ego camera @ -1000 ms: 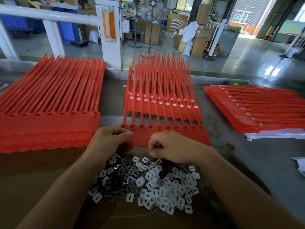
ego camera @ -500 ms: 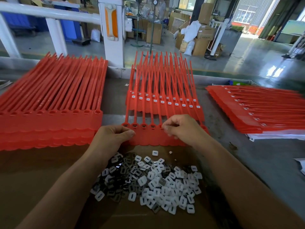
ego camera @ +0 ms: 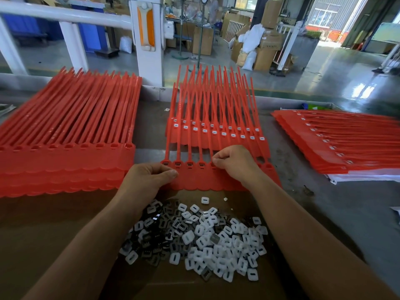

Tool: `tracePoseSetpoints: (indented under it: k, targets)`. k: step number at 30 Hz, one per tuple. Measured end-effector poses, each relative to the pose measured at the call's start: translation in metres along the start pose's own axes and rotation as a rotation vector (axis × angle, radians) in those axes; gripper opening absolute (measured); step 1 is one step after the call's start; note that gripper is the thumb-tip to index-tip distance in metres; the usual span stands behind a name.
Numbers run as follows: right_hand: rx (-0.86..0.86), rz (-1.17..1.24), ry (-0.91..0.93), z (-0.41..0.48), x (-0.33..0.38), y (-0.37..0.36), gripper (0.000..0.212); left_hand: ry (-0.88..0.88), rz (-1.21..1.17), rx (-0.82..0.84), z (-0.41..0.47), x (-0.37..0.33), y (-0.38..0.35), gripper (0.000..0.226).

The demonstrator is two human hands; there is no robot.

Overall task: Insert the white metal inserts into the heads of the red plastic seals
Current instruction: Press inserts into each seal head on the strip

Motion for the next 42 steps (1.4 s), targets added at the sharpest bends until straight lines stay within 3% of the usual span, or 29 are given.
tracePoseSetpoints:
  k: [15,19,26,30,33,38,42]
  targets:
    - [0.014,-0.111,0.079,0.001,-0.002,-0.004,0.011,-0.018,-0.001,-0.008,0.000,0.001,0.000,0.012]
    - [-0.050,-0.061,0.052,0.001,-0.002,-0.004,0.010,-0.019,-0.006,-0.001,0.000,0.001,0.000,0.011]
    - [-0.024,-0.048,0.036,0.002,-0.002,-0.003,0.009,-0.011,-0.009,0.002,0.000,0.001,0.000,0.011]
    - [-0.009,0.080,0.062,-0.010,0.000,0.009,0.008,-0.015,0.001,-0.002,0.000,0.001,0.000,0.010]
    - [0.064,0.042,0.167,-0.026,0.009,0.019,0.015,-0.014,0.000,0.000,0.000,0.001,0.000,0.010]
    - [0.381,-0.098,0.247,-0.056,0.016,0.027,0.013,-0.009,-0.014,-0.008,0.000,0.000,-0.001,0.011]
    - [0.441,-0.149,0.271,-0.065,0.013,0.034,0.013,-0.006,-0.019,0.000,-0.001,0.000,-0.001,0.011]
Point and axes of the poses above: each hand's wrist, its own z-axis towards the middle knuckle, its own y-axis out of the back of the hand, x = y × z, the point moved 2 cm from there along z, towards the middle knuckle, and after that the axes turned 13 degrees about -x, right-handed, at the moved point
